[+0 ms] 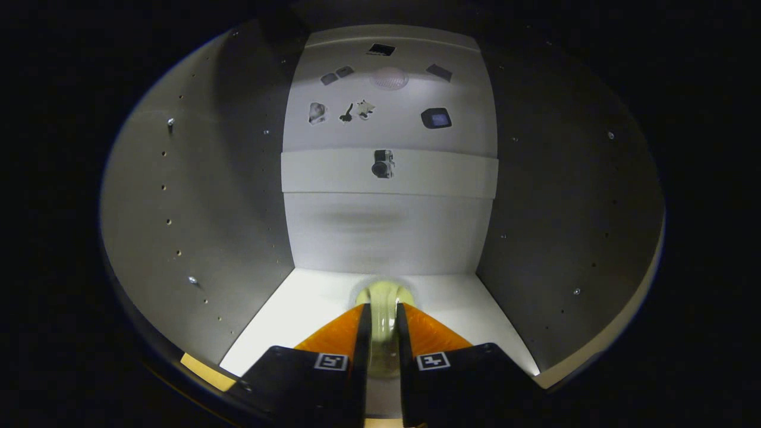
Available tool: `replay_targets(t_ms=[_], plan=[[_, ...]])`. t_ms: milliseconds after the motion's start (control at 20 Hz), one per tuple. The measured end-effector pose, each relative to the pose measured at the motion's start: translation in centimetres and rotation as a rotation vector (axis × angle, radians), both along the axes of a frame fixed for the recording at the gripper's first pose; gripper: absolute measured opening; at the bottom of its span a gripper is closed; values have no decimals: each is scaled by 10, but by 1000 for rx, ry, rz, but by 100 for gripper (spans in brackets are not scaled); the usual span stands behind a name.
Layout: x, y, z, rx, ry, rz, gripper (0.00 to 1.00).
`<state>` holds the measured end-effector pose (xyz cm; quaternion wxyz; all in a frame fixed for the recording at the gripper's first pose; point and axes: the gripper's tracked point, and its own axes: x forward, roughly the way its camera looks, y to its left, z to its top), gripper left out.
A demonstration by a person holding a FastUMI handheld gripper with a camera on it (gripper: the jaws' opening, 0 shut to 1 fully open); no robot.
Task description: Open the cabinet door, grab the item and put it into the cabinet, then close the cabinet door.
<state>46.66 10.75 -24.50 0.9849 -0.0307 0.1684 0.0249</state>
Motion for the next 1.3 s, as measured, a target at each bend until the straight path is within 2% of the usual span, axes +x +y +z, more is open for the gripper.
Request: replay_targets(t_ms=[150,400,650,750,800,1000,1150,1300], plan=[[8,-2,-4,11,-6,-8,29],[-8,4,29,12,-80,28,29],[-64,0,88,20,-183,31,29],[-94,-6,113,-3,-237,28,35],[-113,-10,126,-15,-260,23,35],[-190,-15,171,-49,-357,26,52],[-258,-19,192,-67,-399,13,74],[-327,-36,199,-61,-375,-50,94]])
